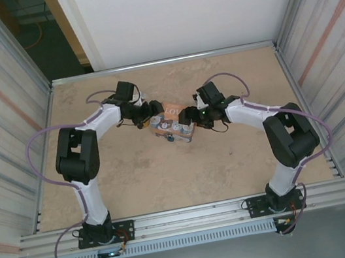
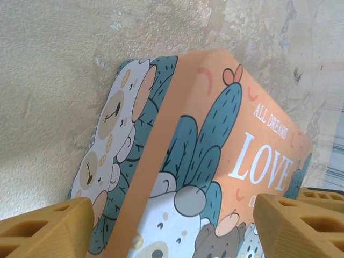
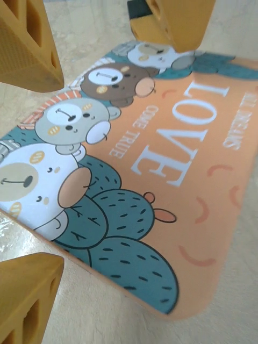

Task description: Unlock the padlock with the key

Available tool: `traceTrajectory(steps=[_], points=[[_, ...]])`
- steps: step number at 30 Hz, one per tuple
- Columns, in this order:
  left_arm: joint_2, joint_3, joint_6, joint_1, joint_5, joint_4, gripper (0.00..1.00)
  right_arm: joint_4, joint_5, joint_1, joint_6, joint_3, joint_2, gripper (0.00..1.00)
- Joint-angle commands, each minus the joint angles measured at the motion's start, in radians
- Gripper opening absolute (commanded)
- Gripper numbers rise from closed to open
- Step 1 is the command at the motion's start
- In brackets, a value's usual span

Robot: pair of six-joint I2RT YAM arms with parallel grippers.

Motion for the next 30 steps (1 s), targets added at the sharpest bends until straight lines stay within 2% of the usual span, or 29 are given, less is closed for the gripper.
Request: traceTrajectory(steps=[1, 10, 20, 30], points=[[-0.08, 0.011, 0.039, 0.023, 0.001, -0.046, 0.8, -0.039, 0.049, -0.025, -0.045, -0.027, -0.081, 0.78], [-0.334, -0.136, 0.073, 0.055, -0.082, -0.031, 0.8, -0.207, 0.138, -0.051, -0.091, -0.083, -0.263, 0.74], [-0.675, -0.385, 0.071, 0.055, -0.193, -0.023, 0.82, -0.419, 0.208, -0.084, -0.087, -0.189, -0.448, 0.69], [-0.853, -0.552, 0.059, 0.058, -0.296, 0.007, 0.84, -0.431, 0.222, -0.114, 0.008, -0.341, -0.512, 0.67]])
